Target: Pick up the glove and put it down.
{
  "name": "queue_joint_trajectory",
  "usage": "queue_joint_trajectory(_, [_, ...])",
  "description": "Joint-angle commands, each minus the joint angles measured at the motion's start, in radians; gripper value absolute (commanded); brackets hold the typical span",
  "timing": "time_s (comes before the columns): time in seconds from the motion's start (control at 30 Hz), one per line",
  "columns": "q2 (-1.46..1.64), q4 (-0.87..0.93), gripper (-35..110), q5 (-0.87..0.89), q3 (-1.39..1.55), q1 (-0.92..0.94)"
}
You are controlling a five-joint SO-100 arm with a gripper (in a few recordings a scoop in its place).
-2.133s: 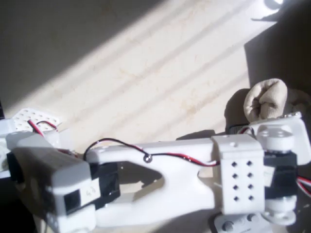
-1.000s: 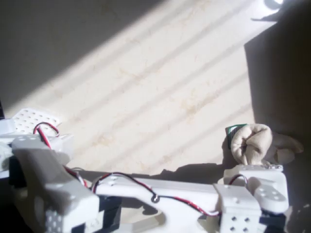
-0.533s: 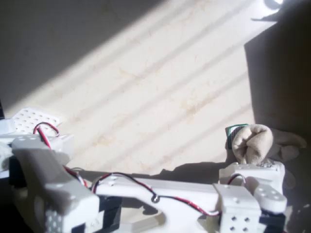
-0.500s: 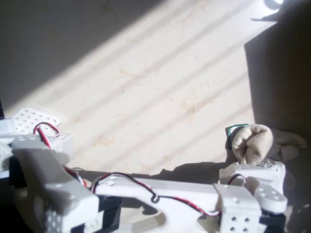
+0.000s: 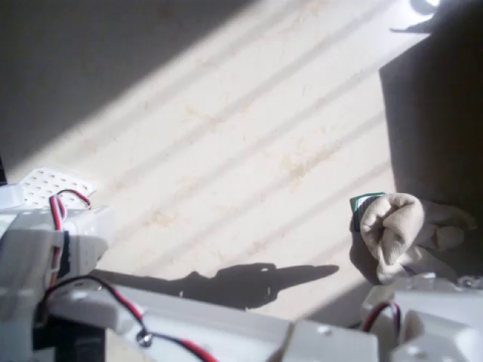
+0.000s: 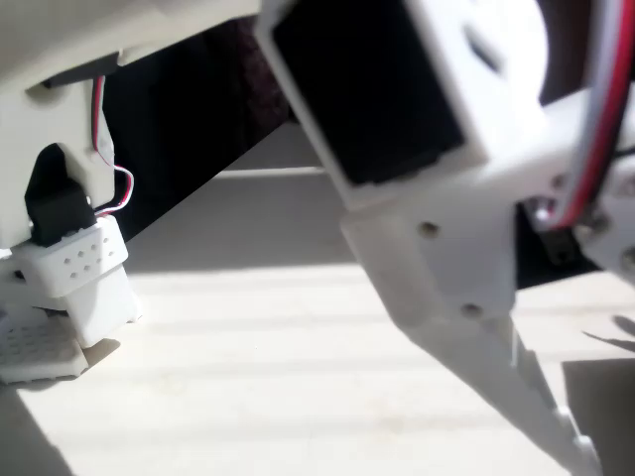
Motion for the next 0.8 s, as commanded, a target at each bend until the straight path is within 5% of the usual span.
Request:
queue_joint_trajectory(0.0, [0.087,0.006,30,0.009,-0.018,-0.112])
queue_joint_trajectory(0.23, [0.035,-0.006,30,0.011,-0.006,-0.299])
queue_joint_trajectory(0.77, [-0.364,-0.13,30,0.075,-0.018,-0.327])
